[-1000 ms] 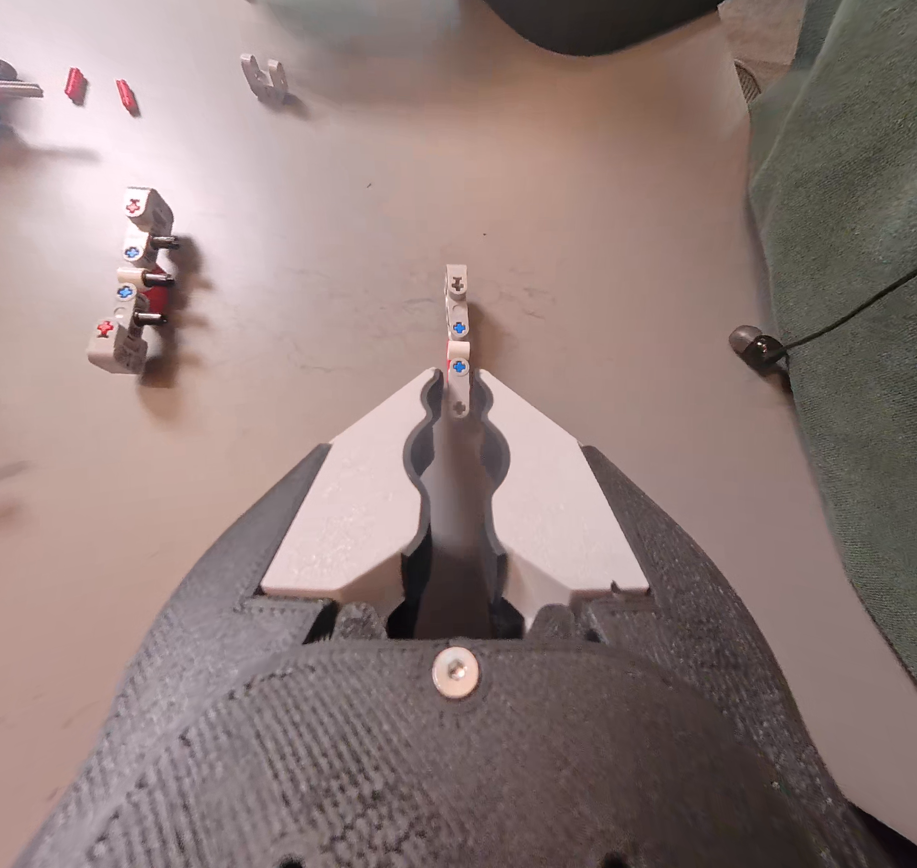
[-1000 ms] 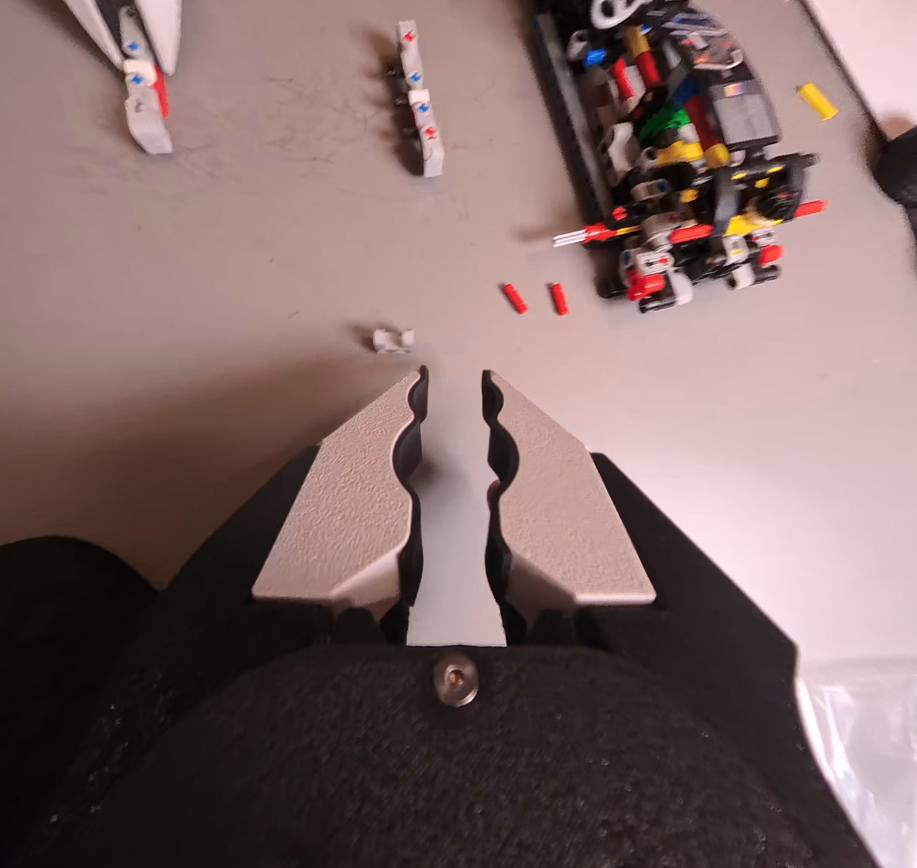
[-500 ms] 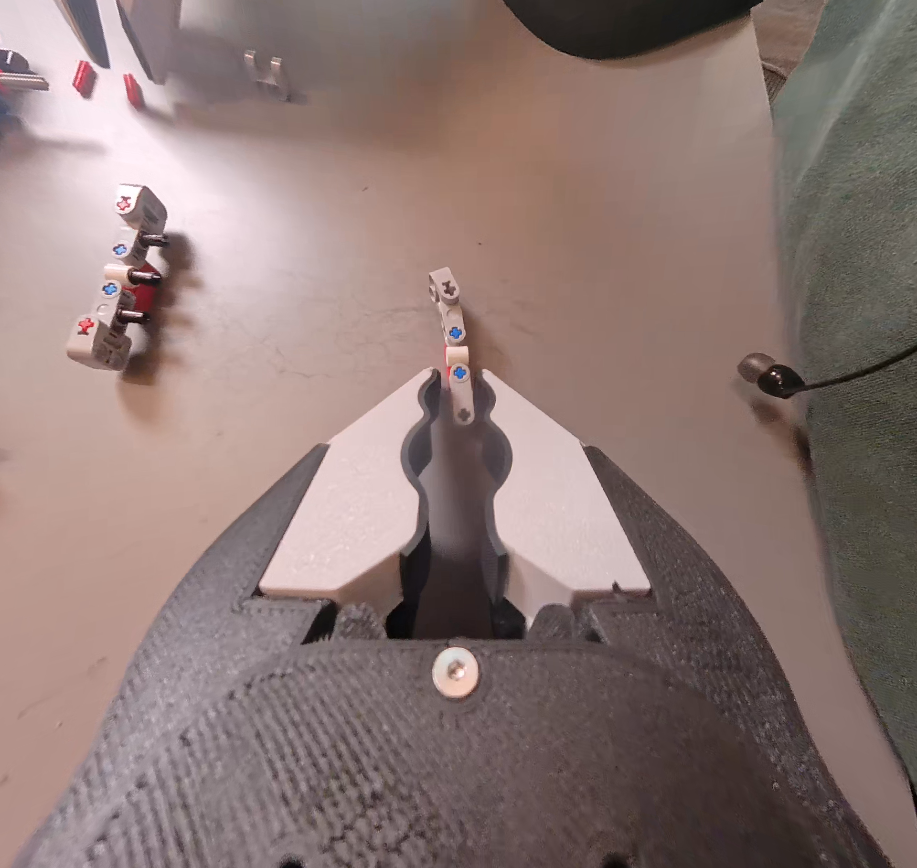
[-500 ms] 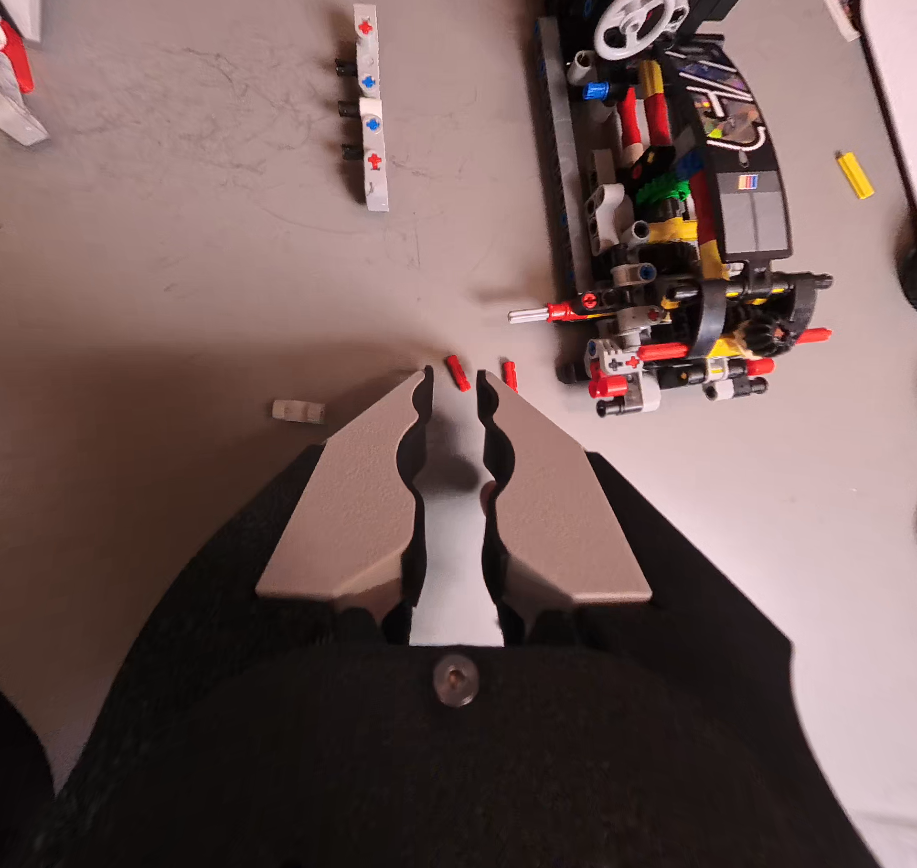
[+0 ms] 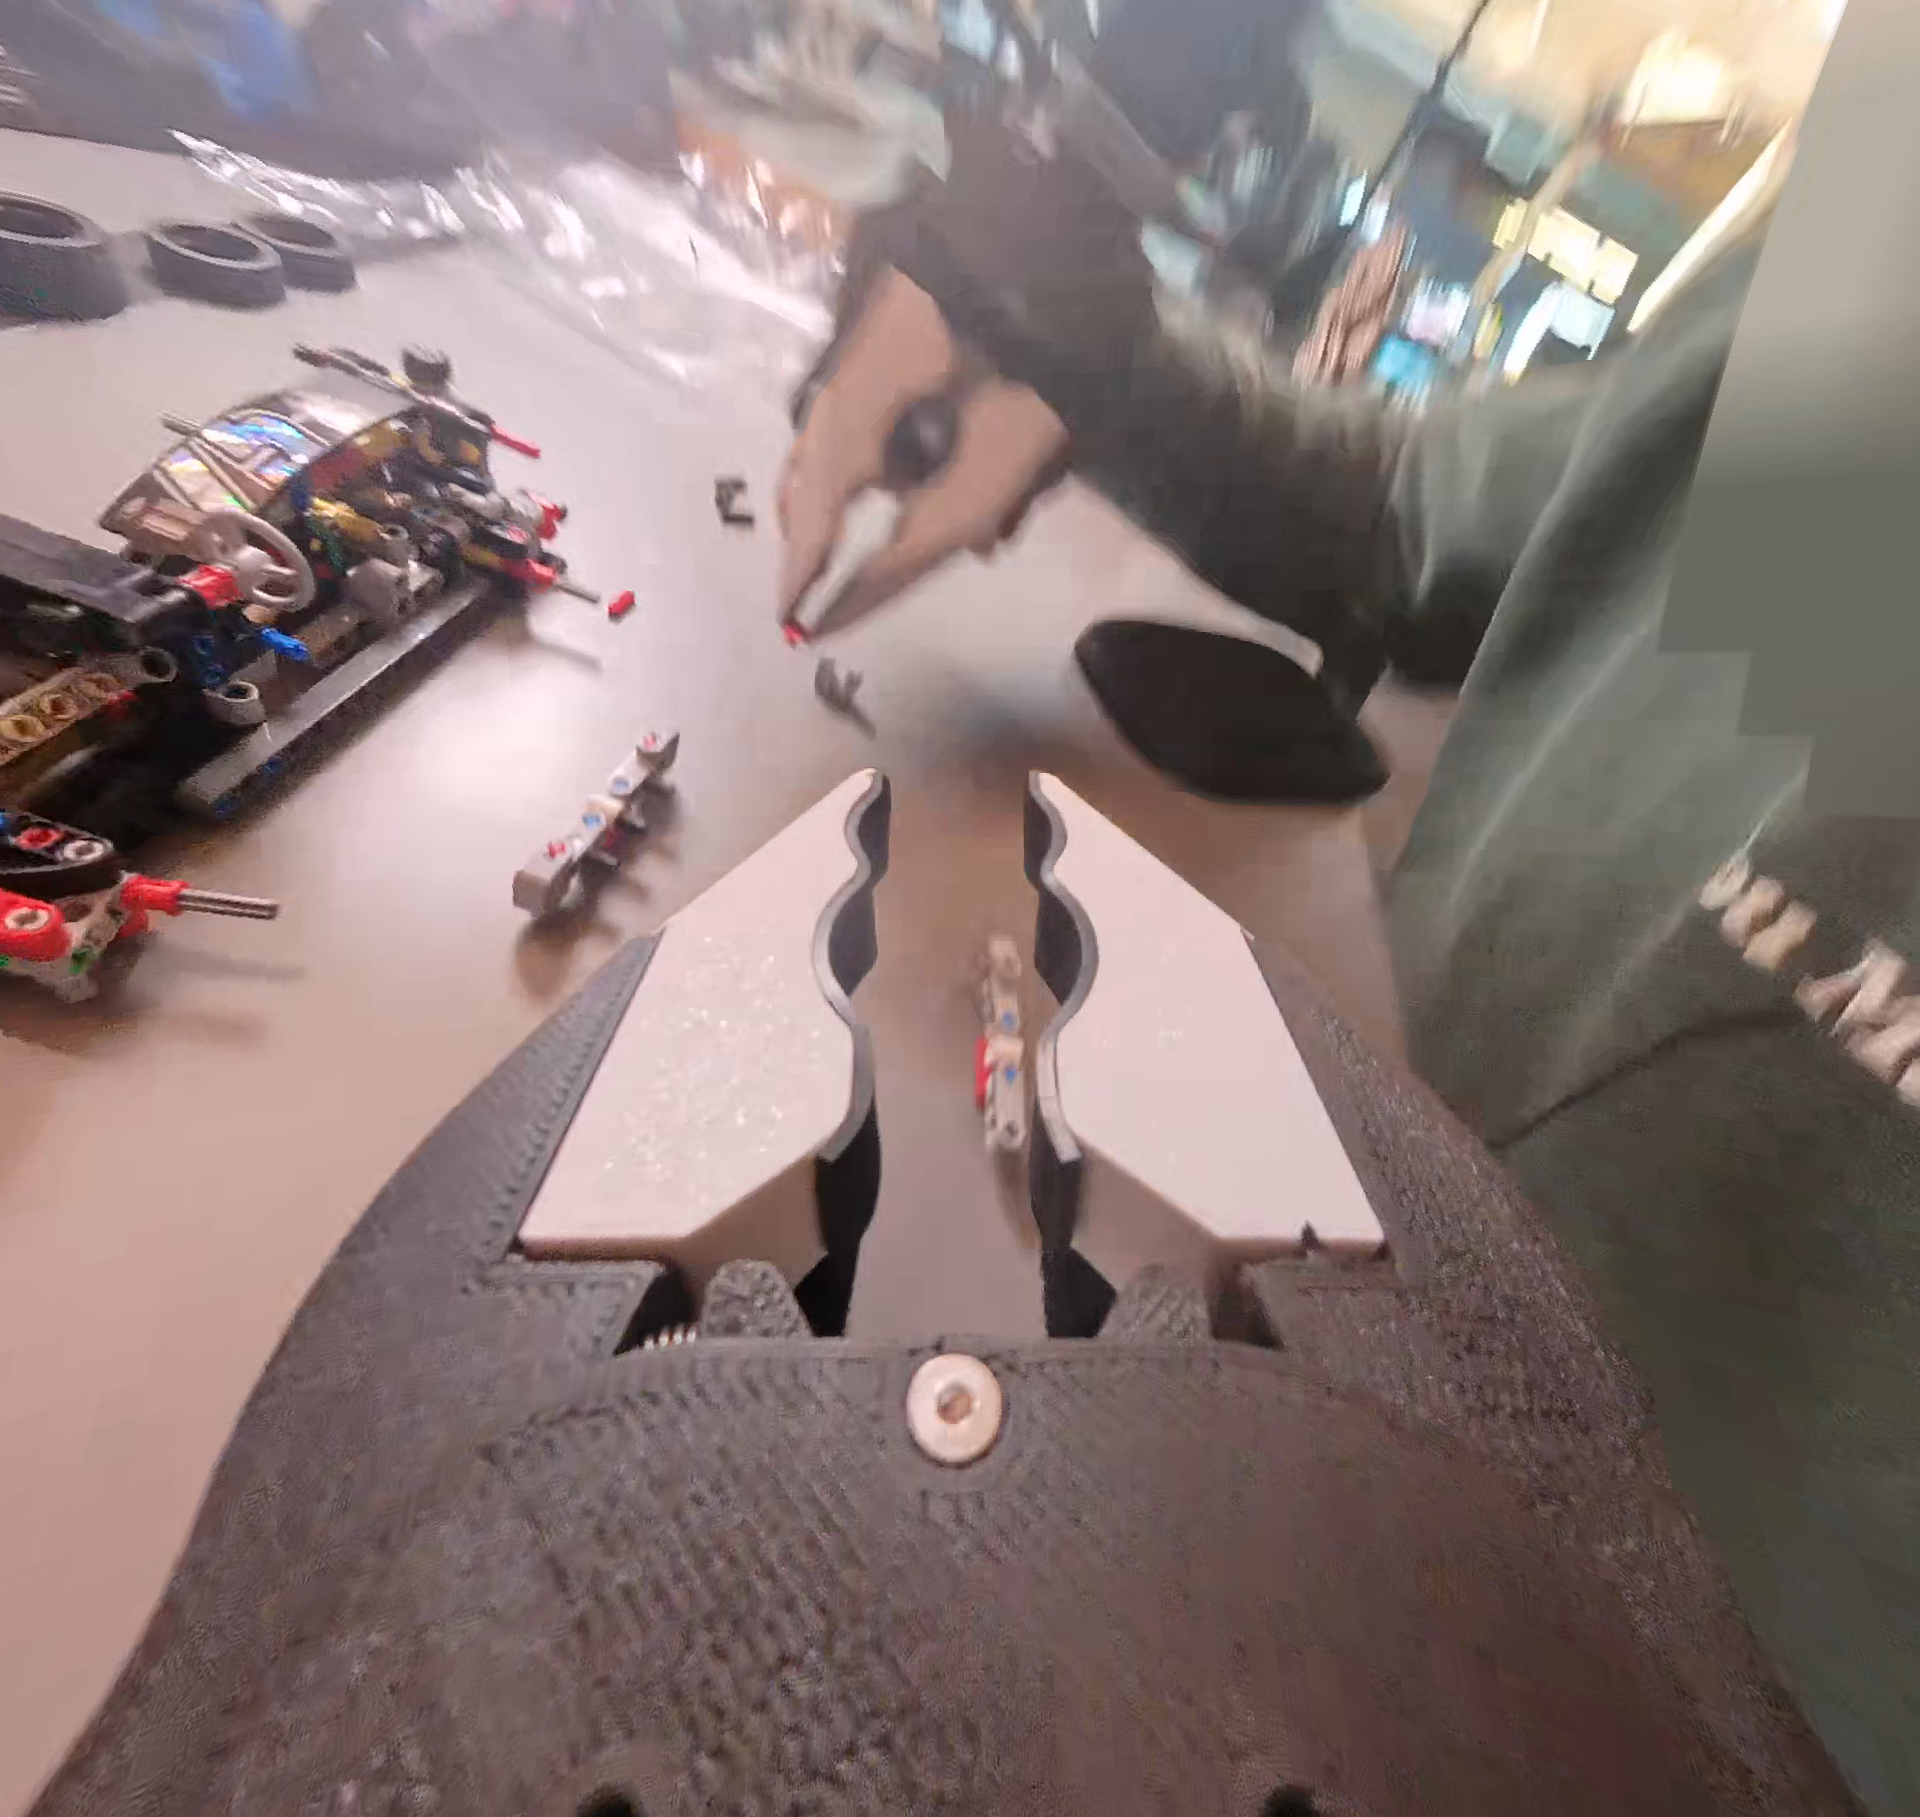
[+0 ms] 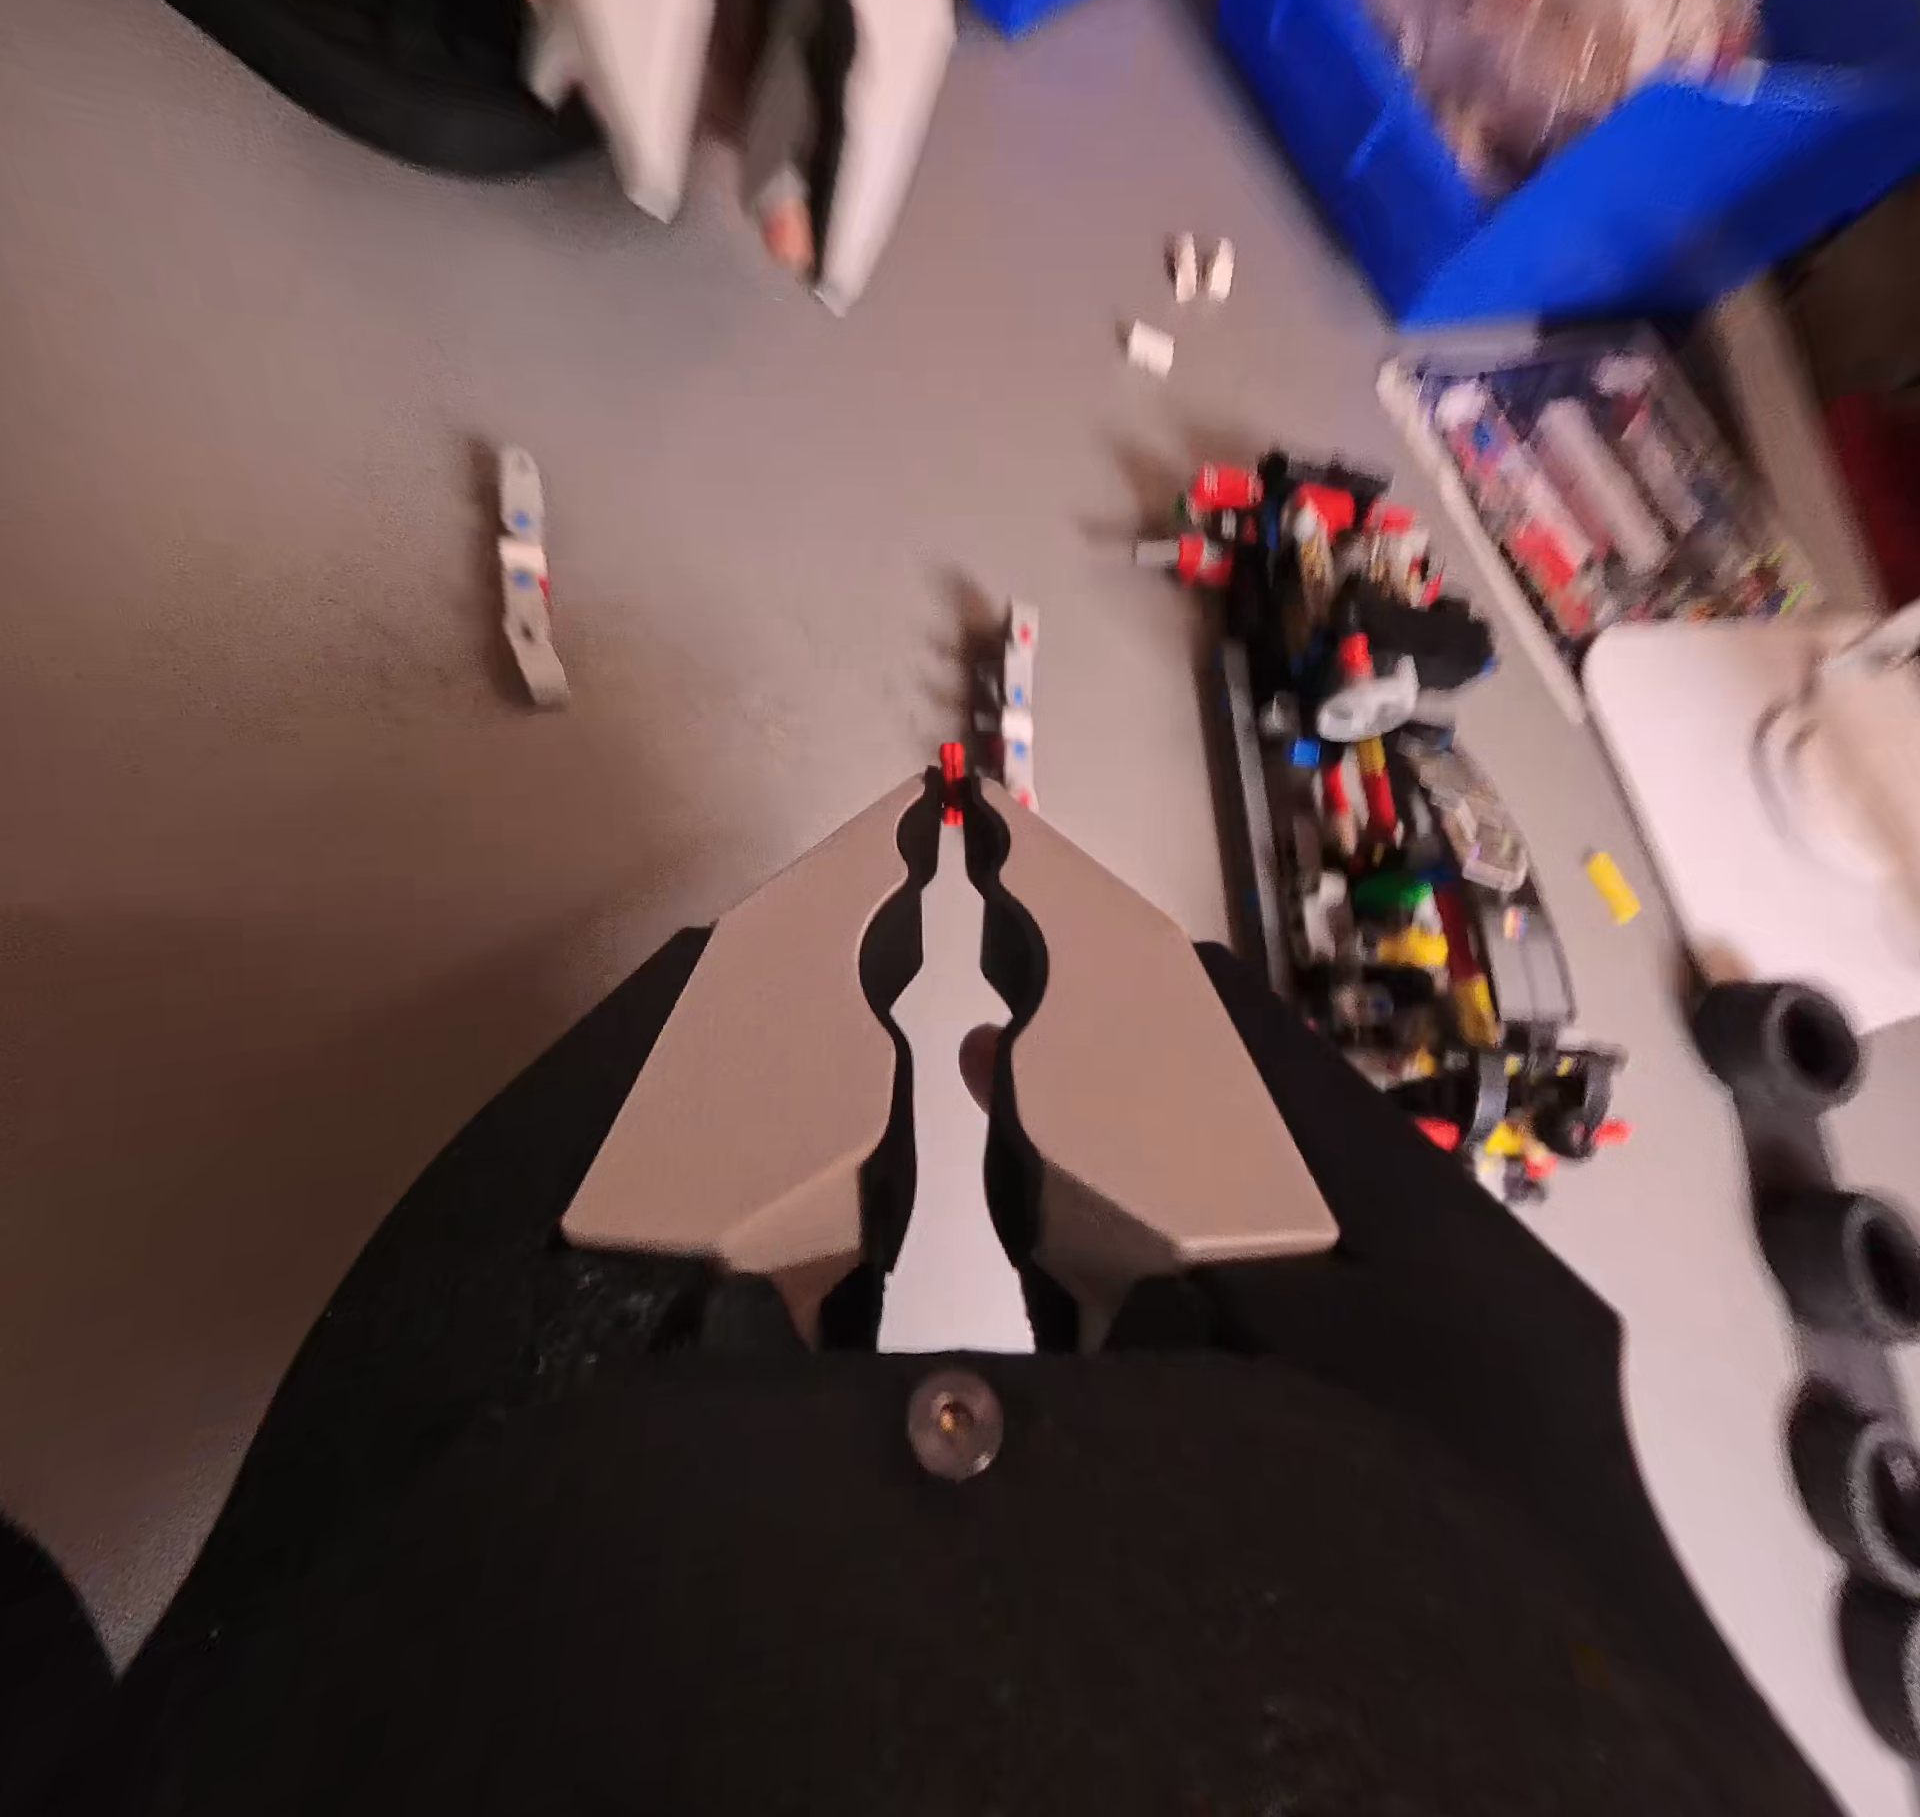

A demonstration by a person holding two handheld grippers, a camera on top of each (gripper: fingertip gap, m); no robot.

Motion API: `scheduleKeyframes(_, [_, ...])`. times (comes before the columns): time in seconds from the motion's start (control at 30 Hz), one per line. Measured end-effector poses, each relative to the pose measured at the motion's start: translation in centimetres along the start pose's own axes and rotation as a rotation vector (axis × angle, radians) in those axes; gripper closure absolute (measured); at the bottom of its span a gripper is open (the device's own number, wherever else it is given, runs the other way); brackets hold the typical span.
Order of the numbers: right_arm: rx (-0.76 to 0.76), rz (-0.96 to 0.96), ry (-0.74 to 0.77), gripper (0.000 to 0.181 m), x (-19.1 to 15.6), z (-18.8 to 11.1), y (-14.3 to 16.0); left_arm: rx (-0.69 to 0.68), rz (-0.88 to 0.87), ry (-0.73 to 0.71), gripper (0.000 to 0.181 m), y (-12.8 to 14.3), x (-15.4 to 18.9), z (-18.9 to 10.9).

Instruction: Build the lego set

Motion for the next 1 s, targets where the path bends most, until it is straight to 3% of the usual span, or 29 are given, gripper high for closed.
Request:
scheduleKeyframes(0.13, [0.09,-0.12,0.078,0.179,-3.3,0.3,-4.5,0.128,-0.185,0.101,0.159,-0.7,0.6,0.9])
scheduleKeyframes(0.3, [0.104,-0.204,0.114,0.179,-5.4,0.4,-7.1,0.059,-0.111,0.107,0.161,0.6,2.2,1.9])
scheduleKeyframes(0.6, [0.106,-0.241,0.116,0.179,-6.0,0.2,-8.1,0.029,-0.025,0.118,0.175,0.7,3.3,1.6])
scheduleKeyframes(0.83, [0.347,-0.06,0.056,0.175,-6.4,-1.2,-9.8,0.148,-0.237,0.365,0.18,-0.4,4.8,0.9])
scheduleKeyframes(1.0, [0.459,-0.023,0.089,0.175,-6.4,-2.0,-10.5,0.192,-0.332,0.465,0.18,-0.8,5.4,0.9])
Point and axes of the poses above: each gripper's, where its closed fingertips meet, z out along the fingers, y out of its underside, x = y × z across the jaws, the point moved 1 cm from there along -z, back along the fingers, and after that the axes turned 5 degrees about y, right-handed, at the moved point
